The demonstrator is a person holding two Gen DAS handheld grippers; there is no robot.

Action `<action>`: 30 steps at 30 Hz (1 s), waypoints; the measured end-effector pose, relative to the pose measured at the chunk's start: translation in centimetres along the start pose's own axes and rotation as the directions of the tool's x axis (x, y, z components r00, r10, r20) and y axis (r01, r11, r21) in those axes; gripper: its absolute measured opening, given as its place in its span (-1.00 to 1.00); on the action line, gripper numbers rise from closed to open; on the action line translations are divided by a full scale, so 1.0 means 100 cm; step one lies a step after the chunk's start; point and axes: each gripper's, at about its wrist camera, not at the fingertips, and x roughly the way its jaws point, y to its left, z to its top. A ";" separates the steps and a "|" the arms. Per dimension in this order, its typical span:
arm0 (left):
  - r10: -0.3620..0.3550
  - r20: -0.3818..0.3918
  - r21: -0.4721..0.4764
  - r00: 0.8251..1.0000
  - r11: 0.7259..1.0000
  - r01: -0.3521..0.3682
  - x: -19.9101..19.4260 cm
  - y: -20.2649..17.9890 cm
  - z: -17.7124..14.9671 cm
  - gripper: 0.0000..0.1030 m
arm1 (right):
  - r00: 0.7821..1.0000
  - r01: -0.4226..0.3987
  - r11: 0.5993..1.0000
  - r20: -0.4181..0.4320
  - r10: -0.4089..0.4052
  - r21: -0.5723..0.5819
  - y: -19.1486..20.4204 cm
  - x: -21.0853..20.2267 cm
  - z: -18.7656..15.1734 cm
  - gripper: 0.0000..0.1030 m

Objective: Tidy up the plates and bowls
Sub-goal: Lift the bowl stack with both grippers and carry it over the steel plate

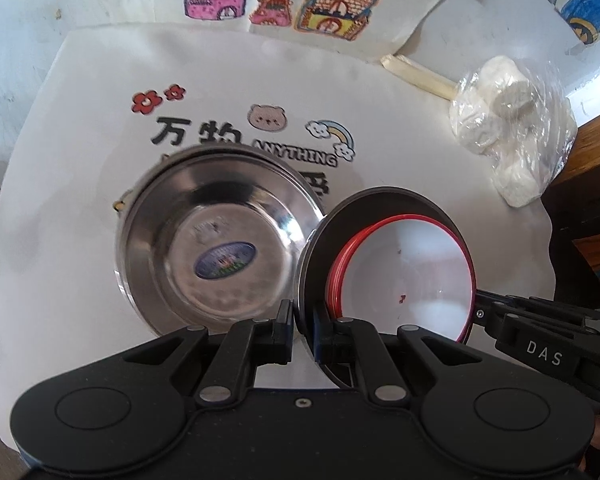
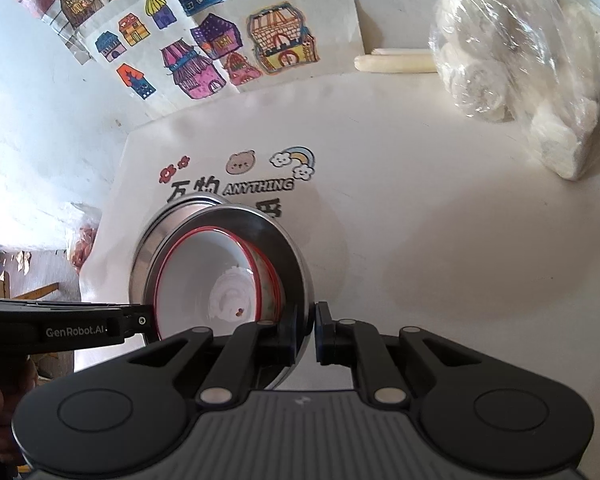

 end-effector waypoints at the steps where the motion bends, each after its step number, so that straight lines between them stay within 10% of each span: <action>1: 0.001 0.003 0.003 1.000 1.000 -0.001 -0.001 0.004 0.002 -0.83 | 1.000 -0.001 1.000 0.004 0.001 0.002 0.003 0.001 0.000 -0.81; 30: 0.024 -0.002 0.030 1.000 0.999 -0.024 -0.008 0.082 0.032 -0.83 | 0.999 -0.018 0.999 0.034 0.017 0.032 0.077 0.052 0.008 -0.81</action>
